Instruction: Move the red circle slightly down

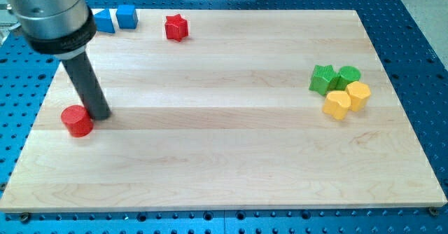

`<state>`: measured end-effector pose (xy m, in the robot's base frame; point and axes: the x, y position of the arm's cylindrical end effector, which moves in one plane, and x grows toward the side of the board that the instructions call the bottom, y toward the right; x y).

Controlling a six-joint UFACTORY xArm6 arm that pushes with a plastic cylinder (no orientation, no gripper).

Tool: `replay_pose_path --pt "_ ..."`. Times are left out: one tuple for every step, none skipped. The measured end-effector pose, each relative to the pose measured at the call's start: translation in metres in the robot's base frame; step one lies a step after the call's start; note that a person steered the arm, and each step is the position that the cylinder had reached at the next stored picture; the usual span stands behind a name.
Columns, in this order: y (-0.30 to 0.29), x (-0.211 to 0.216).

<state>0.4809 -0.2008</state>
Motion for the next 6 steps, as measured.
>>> replay_pose_path --pt "-0.024 0.015" --pt "-0.030 0.004" --pt "-0.027 -0.008" --pt "-0.027 0.000" --pt "-0.027 0.018" --pt "-0.027 0.018"
